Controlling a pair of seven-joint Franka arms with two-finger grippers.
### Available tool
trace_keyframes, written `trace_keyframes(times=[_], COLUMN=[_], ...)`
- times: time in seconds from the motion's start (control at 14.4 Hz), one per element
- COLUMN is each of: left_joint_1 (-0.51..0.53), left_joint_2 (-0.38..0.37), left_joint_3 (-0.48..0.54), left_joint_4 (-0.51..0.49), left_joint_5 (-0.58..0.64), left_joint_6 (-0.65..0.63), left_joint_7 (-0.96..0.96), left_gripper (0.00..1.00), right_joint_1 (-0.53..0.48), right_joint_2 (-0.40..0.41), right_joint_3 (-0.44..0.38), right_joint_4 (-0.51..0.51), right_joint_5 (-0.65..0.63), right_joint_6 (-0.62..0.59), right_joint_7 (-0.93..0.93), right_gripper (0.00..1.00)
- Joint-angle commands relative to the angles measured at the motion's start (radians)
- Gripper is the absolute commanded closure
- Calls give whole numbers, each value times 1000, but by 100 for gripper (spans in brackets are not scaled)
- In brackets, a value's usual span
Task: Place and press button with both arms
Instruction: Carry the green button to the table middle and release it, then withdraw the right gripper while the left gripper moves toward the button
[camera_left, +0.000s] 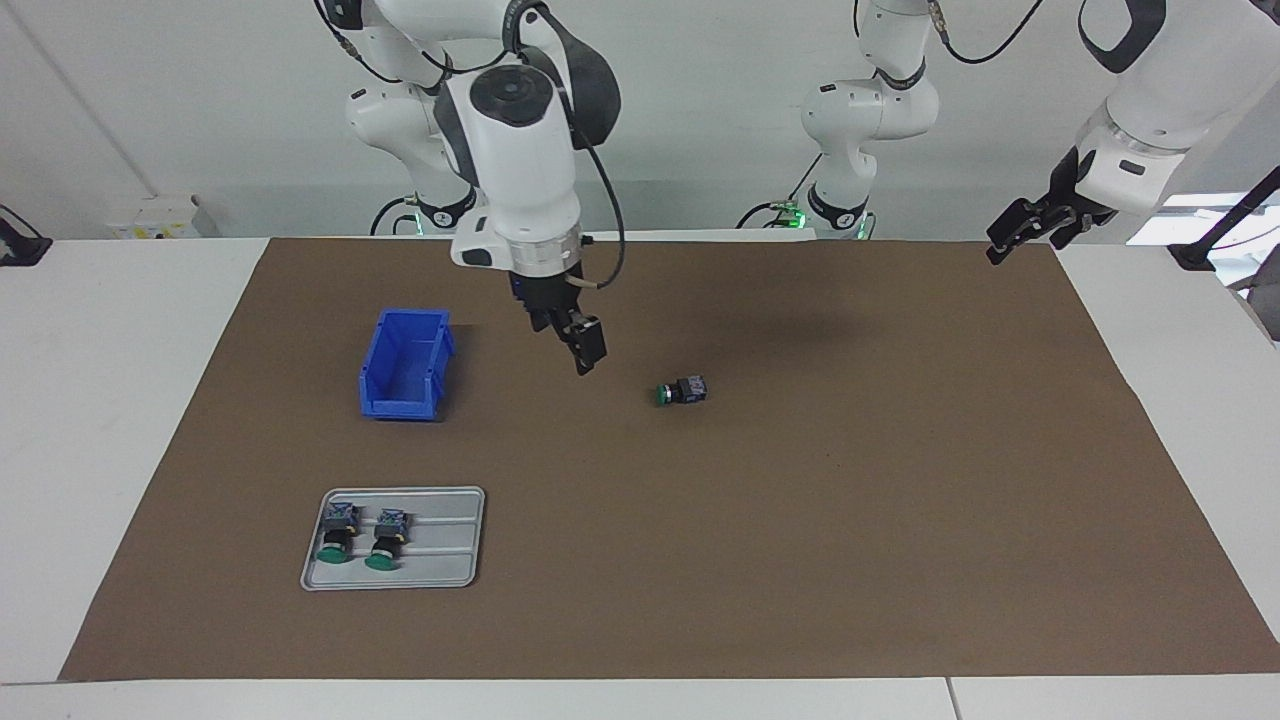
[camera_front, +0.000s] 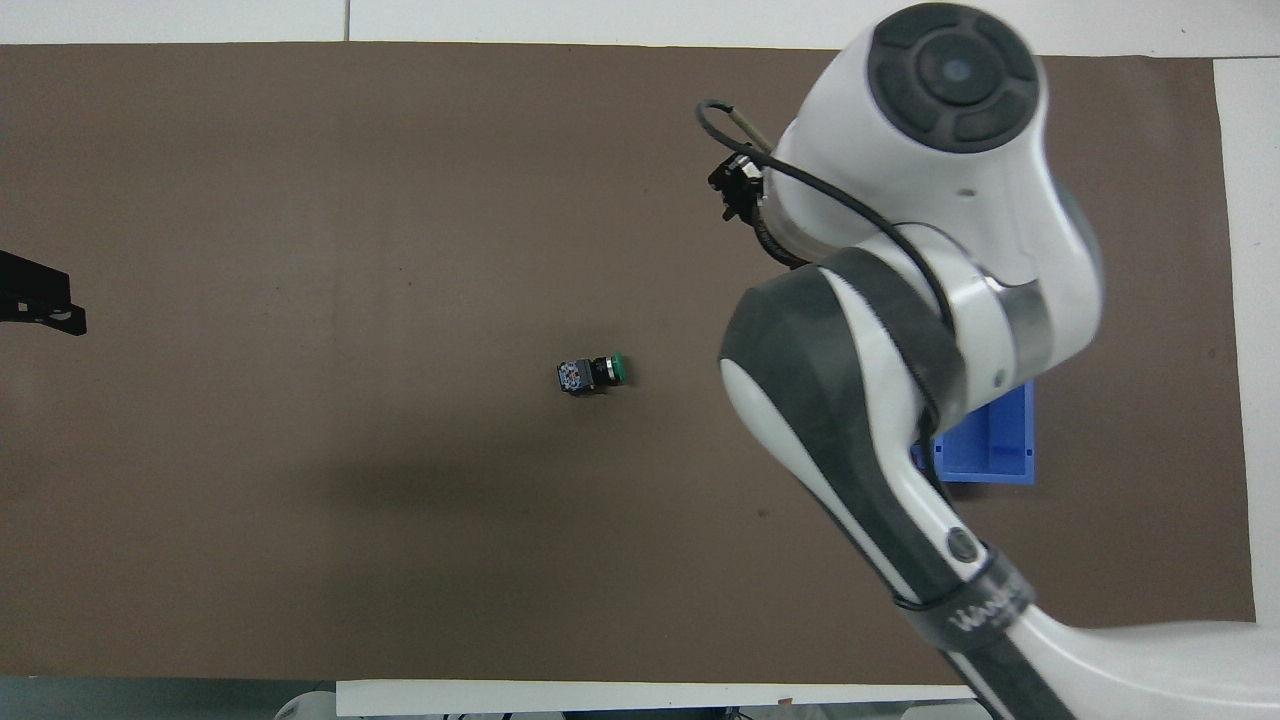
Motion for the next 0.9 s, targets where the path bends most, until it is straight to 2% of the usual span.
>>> trace_keyframes(times=[0.0, 0.14, 0.35, 0.56, 0.69, 0.83], left_joint_1=[-8, -38, -111, -180, -226, -244], left_joint_2=[-32, -41, -70, -75, -73, -72], left_joint_3=[-3, -7, -12, -13, -13, -15], left_joint_4=[-44, -64, -120, -160, -179, -199], left_joint_5=[-4, -4, -5, -11, -68, -129], left_joint_6=[17, 31, 65, 82, 114, 157], left_joint_7=[-70, -205, -462, -685, -840, -937], left_gripper=[0, 0, 0, 0, 0, 0], right_joint_1=[-127, -224, -365, -492, -502, -438], right_joint_2=[-105, -156, -216, -240, -240, -237], right_joint_3=[10, 10, 2, 1, -15, -95], right_joint_4=[-37, -38, -35, -35, -41, -31], right_joint_5=[9, 7, 3, -5, -6, -13], right_joint_6=[-111, -205, -279, -374, -390, -417], right_joint_7=[-356, -580, -916, -1196, -1218, -1221], right_gripper=[0, 0, 0, 0, 0, 0])
